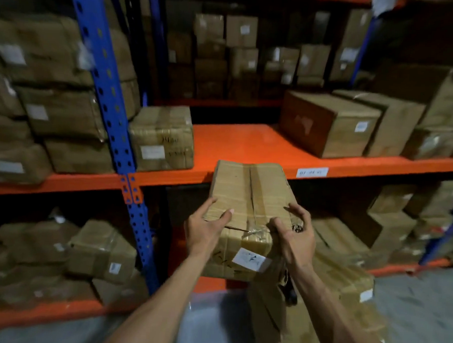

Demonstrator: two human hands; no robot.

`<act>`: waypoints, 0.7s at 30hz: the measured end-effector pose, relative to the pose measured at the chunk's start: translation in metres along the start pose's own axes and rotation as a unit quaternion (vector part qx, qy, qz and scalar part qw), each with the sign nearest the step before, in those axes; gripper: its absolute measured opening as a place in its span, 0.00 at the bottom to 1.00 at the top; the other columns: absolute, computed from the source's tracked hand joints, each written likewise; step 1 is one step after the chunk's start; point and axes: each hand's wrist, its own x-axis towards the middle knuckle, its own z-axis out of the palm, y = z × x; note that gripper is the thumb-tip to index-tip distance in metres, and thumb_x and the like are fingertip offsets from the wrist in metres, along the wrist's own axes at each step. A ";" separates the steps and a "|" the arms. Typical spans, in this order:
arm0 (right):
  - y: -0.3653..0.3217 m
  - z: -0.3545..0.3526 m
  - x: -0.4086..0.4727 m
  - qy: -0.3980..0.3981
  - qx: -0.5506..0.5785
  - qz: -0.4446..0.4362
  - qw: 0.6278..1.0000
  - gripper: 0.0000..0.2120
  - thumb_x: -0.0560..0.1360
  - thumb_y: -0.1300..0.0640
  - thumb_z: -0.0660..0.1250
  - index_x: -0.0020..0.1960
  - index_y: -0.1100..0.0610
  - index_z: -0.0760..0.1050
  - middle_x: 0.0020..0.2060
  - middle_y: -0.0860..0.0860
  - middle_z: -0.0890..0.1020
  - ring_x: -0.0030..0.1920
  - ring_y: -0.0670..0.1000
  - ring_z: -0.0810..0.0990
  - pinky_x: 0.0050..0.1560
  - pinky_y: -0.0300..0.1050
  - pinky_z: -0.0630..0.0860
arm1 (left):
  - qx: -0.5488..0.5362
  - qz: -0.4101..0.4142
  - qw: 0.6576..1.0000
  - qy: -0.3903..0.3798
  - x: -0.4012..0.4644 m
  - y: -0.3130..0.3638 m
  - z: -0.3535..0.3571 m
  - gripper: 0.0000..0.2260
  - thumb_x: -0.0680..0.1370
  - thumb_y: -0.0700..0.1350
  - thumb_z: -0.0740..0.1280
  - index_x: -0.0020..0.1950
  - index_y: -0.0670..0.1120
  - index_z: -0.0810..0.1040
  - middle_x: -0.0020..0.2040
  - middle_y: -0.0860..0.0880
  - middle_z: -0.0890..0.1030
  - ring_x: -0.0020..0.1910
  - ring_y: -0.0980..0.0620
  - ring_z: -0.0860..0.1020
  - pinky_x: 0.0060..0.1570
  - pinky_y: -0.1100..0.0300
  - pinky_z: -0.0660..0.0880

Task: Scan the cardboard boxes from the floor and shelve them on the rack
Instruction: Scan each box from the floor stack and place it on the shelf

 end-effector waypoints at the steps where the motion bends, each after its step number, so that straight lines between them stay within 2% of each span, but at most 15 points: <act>1: -0.015 -0.005 0.004 -0.002 0.007 -0.011 1.000 0.24 0.65 0.50 0.78 0.58 0.35 0.78 0.51 0.35 0.84 0.49 0.41 0.85 0.52 0.47 0.81 | -0.008 0.012 1.000 0.000 0.000 0.015 0.001 0.23 0.66 0.57 0.80 0.61 0.59 0.83 0.47 0.54 0.85 0.39 0.59 0.81 0.43 0.66 0.76; 3: -0.041 -0.012 0.011 -0.008 0.014 -0.038 0.999 0.24 0.64 0.46 0.77 0.59 0.35 0.77 0.51 0.31 0.82 0.51 0.37 0.82 0.51 0.44 0.78 | -0.018 0.038 0.999 0.000 -0.001 0.043 0.002 0.21 0.67 0.58 0.79 0.59 0.60 0.83 0.50 0.59 0.83 0.42 0.69 0.78 0.42 0.75 0.72; 4: -0.055 -0.013 0.013 -0.011 0.017 -0.052 0.998 0.24 0.64 0.46 0.76 0.59 0.34 0.77 0.51 0.29 0.82 0.51 0.36 0.81 0.50 0.42 0.76 | -0.025 0.051 0.998 0.002 0.000 0.056 0.001 0.21 0.67 0.57 0.79 0.58 0.60 0.83 0.53 0.60 0.81 0.46 0.70 0.76 0.44 0.77 0.70; 7: -0.095 -0.005 0.022 -0.025 0.025 -0.086 0.996 0.22 0.67 0.48 0.77 0.58 0.33 0.77 0.51 0.30 0.81 0.52 0.37 0.79 0.51 0.41 0.74 | -0.046 0.079 0.996 0.018 0.011 0.092 -0.009 0.20 0.67 0.56 0.79 0.58 0.58 0.83 0.57 0.60 0.80 0.59 0.61 0.75 0.55 0.69 0.70; 9: -0.116 0.008 0.032 -0.038 0.035 -0.106 0.993 0.22 0.72 0.53 0.78 0.61 0.37 0.77 0.54 0.33 0.79 0.54 0.41 0.78 0.54 0.45 0.76 | -0.053 0.100 0.993 0.024 0.027 0.112 -0.019 0.21 0.68 0.55 0.79 0.59 0.57 0.83 0.57 0.58 0.81 0.58 0.60 0.76 0.55 0.68 0.72; 12: -0.145 0.039 0.050 -0.056 0.054 -0.138 0.987 0.22 0.74 0.56 0.78 0.64 0.43 0.77 0.58 0.41 0.79 0.53 0.42 0.78 0.51 0.44 0.76 | -0.052 0.138 0.988 0.038 0.058 0.142 -0.038 0.22 0.68 0.55 0.79 0.61 0.56 0.82 0.59 0.57 0.81 0.54 0.65 0.77 0.45 0.75 0.71; 14: -0.161 0.066 0.064 -0.061 0.060 -0.154 0.984 0.23 0.74 0.55 0.78 0.66 0.45 0.77 0.57 0.41 0.79 0.53 0.43 0.77 0.51 0.46 0.76 | -0.053 0.161 0.984 0.050 0.086 0.156 -0.051 0.22 0.69 0.53 0.79 0.63 0.55 0.82 0.61 0.52 0.82 0.57 0.58 0.79 0.52 0.66 0.77; 15: -0.168 0.082 0.071 -0.061 0.063 -0.160 0.983 0.24 0.73 0.53 0.78 0.66 0.44 0.77 0.55 0.39 0.78 0.53 0.42 0.77 0.51 0.46 0.75 | -0.050 0.169 0.983 0.058 0.101 0.162 -0.058 0.23 0.69 0.54 0.79 0.63 0.54 0.81 0.61 0.51 0.82 0.57 0.58 0.80 0.53 0.61 0.79; 16: -0.175 0.099 0.077 -0.060 0.069 -0.164 0.982 0.24 0.71 0.50 0.78 0.65 0.43 0.77 0.54 0.37 0.78 0.52 0.41 0.77 0.49 0.45 0.75 | -0.044 0.178 0.981 0.068 0.117 0.167 -0.065 0.23 0.69 0.54 0.78 0.63 0.54 0.81 0.58 0.52 0.83 0.52 0.64 0.80 0.50 0.62 0.79; 18: -0.186 0.134 0.092 -0.059 0.085 -0.167 0.981 0.26 0.65 0.45 0.75 0.63 0.39 0.77 0.51 0.35 0.79 0.49 0.38 0.78 0.44 0.41 0.74 | -0.030 0.201 0.975 0.093 0.149 0.171 -0.079 0.23 0.69 0.56 0.78 0.63 0.55 0.82 0.51 0.60 0.82 0.42 0.74 0.77 0.41 0.74 0.74; 19: -0.188 0.153 0.101 -0.059 0.090 -0.168 0.980 0.26 0.64 0.44 0.74 0.61 0.38 0.78 0.50 0.35 0.80 0.47 0.37 0.79 0.43 0.40 0.74 | -0.028 0.209 0.972 0.101 0.167 0.171 -0.086 0.23 0.68 0.57 0.78 0.62 0.55 0.82 0.51 0.61 0.82 0.41 0.75 0.76 0.40 0.75 0.73; 21: -0.192 0.192 0.121 -0.059 0.092 -0.170 0.979 0.25 0.62 0.44 0.74 0.59 0.37 0.78 0.48 0.36 0.81 0.45 0.33 0.80 0.41 0.39 0.73 | -0.027 0.203 0.972 0.112 0.206 0.168 -0.099 0.23 0.68 0.59 0.78 0.61 0.57 0.83 0.55 0.55 0.84 0.49 0.65 0.80 0.48 0.66 0.77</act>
